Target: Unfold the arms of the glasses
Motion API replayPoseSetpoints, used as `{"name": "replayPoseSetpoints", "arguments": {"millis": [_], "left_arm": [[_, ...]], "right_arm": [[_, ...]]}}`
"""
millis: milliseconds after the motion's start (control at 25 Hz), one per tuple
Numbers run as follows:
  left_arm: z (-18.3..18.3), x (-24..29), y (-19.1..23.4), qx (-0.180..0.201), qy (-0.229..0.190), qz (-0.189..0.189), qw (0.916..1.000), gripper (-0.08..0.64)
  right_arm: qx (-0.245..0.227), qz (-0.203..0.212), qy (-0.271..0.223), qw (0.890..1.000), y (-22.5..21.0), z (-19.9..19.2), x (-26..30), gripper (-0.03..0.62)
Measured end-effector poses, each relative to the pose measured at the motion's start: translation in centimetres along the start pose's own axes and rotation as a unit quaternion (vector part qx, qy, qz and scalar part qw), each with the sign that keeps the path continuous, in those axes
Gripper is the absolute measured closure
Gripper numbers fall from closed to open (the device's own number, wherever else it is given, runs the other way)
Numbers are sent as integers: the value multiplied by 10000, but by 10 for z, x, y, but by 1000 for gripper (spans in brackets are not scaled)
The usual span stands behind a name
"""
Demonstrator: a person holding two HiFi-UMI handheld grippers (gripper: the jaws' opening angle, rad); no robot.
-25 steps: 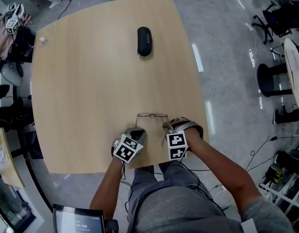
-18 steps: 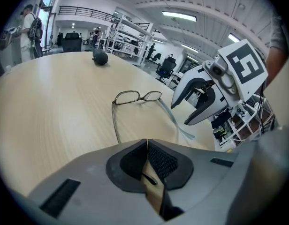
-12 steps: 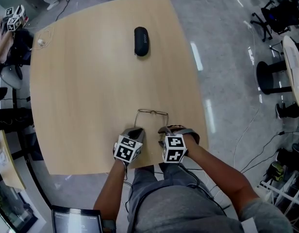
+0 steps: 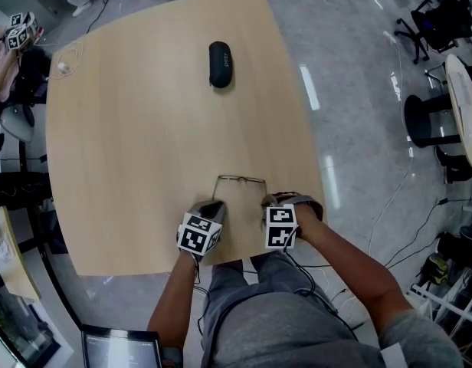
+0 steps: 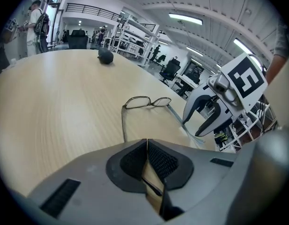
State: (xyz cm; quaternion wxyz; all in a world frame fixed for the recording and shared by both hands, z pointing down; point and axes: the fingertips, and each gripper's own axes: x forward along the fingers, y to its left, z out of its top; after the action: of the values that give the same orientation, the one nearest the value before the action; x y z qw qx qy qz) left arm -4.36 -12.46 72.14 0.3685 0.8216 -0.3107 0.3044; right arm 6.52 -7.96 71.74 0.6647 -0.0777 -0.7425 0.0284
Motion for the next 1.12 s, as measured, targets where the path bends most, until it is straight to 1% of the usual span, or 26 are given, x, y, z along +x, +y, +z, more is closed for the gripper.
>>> {"name": "replayPoseSetpoints", "arguments": {"millis": [120,240,360,480,680,840,960,1120], "left_arm": [[2,1,-1,-120,-59,70,9999,552],[3,1,-1,-239,-160,225,9993,552],[7,0,-5,-339,-258,417,9982,552],[18,5,-11,-369,-320,447,9978,552],[17,5,-5,-457,-351,358,9977,552],[17,-4,-8,-659,-592,40,9961,551],[32,-15,-21,-579,-785,-173,9951,552],[52,-31,-41,-367,-1079,-249,9932,551]], "right_arm": [[-202,-218,78,9995,-15,-2,-1,423],[-433,-418,114,9981,-32,1,-4,423],[-614,-536,139,9966,-45,-1,-10,423],[-651,-578,188,9960,-55,-11,-19,423],[-605,-587,143,9963,-59,-9,-15,423],[-535,-598,89,9967,-59,-5,-10,423],[-454,-573,15,9973,-62,-8,-15,423],[-270,-571,-264,9977,-56,-11,-23,423]]}}
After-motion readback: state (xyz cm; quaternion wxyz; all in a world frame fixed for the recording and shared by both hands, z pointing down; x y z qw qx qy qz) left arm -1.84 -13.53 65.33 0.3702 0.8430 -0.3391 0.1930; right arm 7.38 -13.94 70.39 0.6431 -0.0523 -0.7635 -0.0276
